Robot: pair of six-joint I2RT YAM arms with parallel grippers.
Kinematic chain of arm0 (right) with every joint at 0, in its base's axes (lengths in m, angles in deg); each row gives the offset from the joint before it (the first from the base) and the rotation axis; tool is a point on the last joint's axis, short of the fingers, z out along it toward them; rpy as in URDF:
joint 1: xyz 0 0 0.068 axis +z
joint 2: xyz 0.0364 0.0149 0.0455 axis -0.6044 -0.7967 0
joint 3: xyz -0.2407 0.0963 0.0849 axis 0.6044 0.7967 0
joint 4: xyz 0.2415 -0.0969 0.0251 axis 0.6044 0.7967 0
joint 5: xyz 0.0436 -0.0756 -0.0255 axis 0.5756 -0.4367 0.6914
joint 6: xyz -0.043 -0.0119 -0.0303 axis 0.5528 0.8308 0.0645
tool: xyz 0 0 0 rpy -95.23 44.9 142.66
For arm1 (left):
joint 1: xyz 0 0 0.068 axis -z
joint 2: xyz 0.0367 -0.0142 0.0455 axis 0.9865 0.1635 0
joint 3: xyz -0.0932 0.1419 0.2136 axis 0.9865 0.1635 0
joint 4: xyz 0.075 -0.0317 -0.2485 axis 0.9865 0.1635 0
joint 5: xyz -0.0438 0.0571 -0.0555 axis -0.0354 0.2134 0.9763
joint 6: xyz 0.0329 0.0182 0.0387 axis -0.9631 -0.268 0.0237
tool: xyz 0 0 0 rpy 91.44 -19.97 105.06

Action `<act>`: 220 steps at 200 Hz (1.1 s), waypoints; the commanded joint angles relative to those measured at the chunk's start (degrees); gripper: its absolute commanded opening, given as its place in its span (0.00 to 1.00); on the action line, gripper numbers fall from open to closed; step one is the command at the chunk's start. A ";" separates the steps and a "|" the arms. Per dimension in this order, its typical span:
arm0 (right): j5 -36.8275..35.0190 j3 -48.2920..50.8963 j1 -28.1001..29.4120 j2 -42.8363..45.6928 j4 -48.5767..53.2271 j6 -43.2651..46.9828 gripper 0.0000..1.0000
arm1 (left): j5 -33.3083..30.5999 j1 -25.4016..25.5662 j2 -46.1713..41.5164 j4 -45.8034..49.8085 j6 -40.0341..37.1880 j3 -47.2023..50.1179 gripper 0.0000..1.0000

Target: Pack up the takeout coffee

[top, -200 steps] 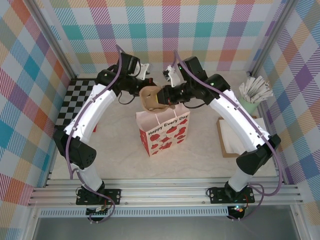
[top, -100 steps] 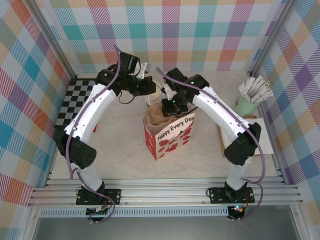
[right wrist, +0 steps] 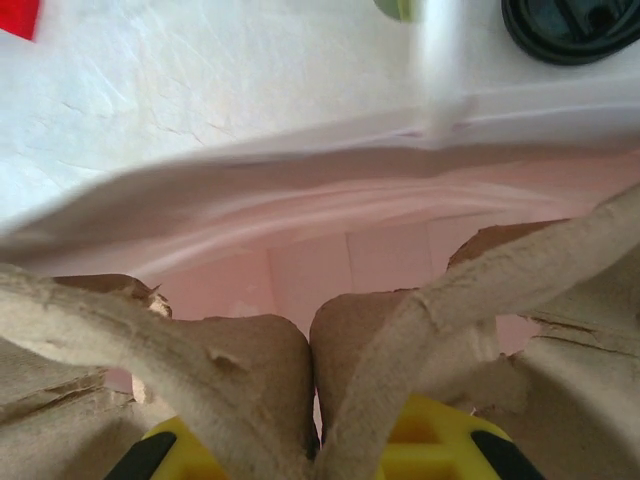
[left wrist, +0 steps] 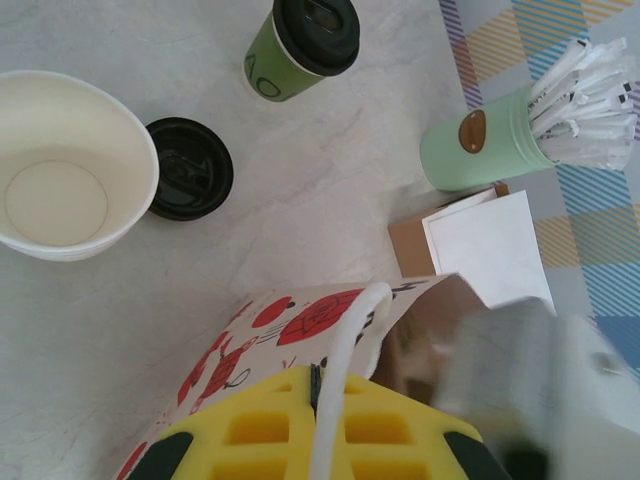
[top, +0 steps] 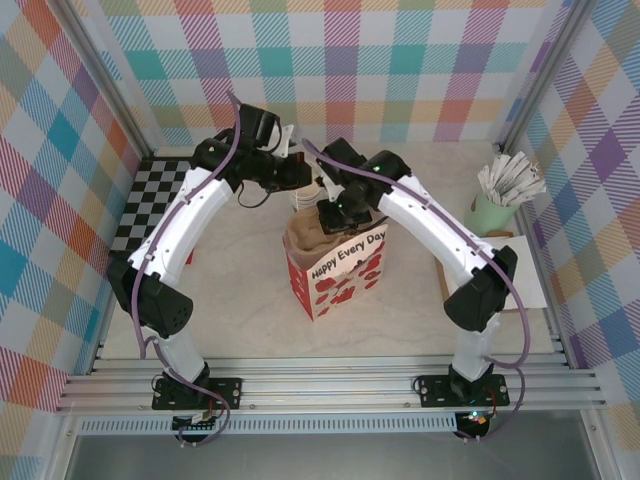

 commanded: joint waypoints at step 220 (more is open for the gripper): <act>9.96 14.55 -11.50 24.85 -23.07 -3.54 0.00 | 12.83 1.43 -37.07 -8.17 -7.96 31.35 0.91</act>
